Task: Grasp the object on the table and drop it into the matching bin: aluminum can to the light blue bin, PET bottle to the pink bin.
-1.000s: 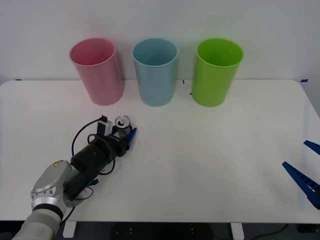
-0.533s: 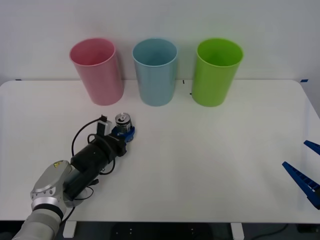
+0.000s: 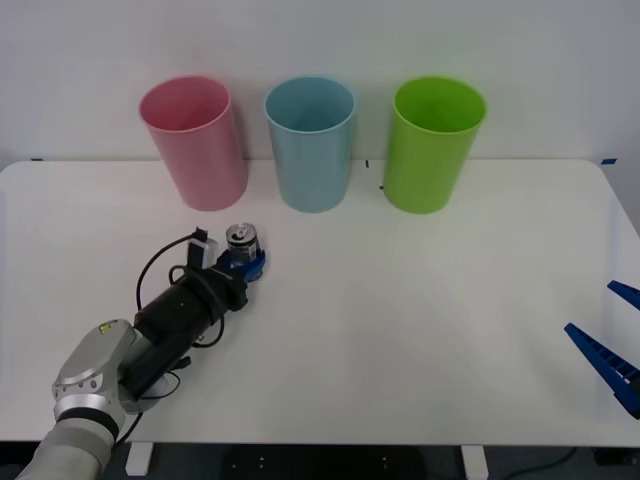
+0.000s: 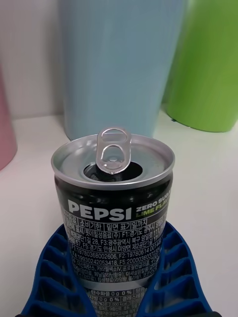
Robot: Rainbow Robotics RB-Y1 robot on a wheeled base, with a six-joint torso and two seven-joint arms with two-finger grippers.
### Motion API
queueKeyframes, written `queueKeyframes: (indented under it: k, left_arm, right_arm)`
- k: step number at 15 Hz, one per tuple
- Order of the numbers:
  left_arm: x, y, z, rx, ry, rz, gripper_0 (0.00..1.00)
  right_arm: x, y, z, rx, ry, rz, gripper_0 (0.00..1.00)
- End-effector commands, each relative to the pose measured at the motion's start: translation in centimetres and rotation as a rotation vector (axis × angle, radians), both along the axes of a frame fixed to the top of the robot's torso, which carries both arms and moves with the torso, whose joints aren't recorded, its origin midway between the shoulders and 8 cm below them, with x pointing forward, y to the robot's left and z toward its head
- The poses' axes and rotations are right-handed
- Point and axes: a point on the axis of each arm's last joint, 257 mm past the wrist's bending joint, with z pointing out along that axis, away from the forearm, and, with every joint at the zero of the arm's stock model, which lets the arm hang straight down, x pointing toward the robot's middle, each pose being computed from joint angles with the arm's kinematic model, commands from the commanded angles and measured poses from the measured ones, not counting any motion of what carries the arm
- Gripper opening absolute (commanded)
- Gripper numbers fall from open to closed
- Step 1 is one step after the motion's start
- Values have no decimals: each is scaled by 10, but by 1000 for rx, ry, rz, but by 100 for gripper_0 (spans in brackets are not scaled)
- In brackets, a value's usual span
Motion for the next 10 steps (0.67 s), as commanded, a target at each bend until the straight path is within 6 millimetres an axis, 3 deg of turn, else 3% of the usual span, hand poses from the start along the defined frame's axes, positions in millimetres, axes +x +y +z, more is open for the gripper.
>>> queueKeyframes:
  k: [1, 10]
  left_arm:
    - [-5, 5, 11, -9, -20, -6, 0]
    - [-14, -1, 84, -140, -61, -75, 0]
  right_arm:
    - [0, 0, 0, 0, 0, 0, 100]
    - [0, 0, 0, 0, 0, 0, 100]
